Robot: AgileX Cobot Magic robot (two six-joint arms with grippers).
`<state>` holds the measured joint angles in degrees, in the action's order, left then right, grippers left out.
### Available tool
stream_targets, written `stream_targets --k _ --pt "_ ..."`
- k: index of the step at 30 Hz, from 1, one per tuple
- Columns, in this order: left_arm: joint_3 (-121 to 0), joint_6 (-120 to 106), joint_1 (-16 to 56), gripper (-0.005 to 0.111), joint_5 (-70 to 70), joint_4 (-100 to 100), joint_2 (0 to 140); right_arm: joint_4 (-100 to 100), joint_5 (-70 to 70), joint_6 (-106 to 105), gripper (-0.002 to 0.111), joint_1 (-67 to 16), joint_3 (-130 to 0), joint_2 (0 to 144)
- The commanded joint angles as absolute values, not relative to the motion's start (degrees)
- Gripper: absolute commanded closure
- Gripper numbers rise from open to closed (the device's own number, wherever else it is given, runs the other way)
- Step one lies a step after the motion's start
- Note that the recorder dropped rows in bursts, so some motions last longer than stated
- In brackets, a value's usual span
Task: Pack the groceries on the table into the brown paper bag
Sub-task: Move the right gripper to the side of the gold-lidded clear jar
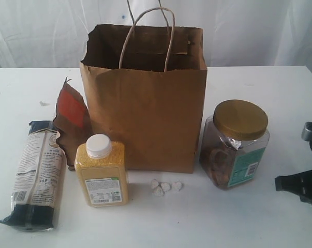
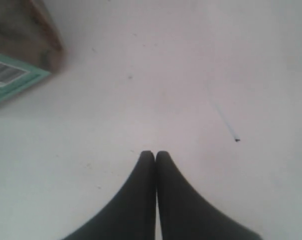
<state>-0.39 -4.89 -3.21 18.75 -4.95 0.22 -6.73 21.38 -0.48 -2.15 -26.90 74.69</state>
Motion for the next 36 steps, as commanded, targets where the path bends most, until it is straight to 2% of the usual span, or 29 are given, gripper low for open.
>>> stream_targets --k 1,11,14,16,17,20,21,29,36 --pt "0.0 -4.88 -3.24 0.107 19.11 -5.2 0.0 -6.1 11.83 0.0 0.108 -7.42 -21.65 68.16" --pt "0.0 -4.88 -3.24 0.107 19.11 -5.2 0.0 -5.68 1.88 -0.36 0.108 -15.49 -15.65 62.84" --pt "0.0 -4.88 -3.24 0.107 19.11 -5.2 0.0 -5.58 0.99 -3.65 0.098 -18.31 -14.99 62.94" --pt "0.0 -4.88 -3.24 0.107 19.11 -5.2 0.0 -5.58 1.64 -6.28 0.079 -20.03 -14.33 62.94" --pt "0.0 -4.88 -3.24 0.107 19.11 -5.2 0.0 -5.58 1.78 -7.02 0.064 -20.54 -13.84 62.94" --pt "0.0 -4.88 -3.24 0.107 19.11 -5.2 0.0 -5.44 1.11 -9.23 0.011 -21.02 -11.94 62.94" --pt "0.0 -4.88 -3.24 0.107 19.11 -5.2 0.0 -5.21 0.0 -10.91 0.003 -21.02 -11.53 62.94" --pt "0.0 -4.88 -3.24 0.107 19.11 -5.2 0.0 -5.48 -1.89 -11.27 0.004 -21.12 -11.35 62.94" --pt "0.0 -4.88 -3.24 0.107 19.11 -5.2 0.0 -5.94 -11.32 -6.05 0.004 -21.12 -11.35 62.94"
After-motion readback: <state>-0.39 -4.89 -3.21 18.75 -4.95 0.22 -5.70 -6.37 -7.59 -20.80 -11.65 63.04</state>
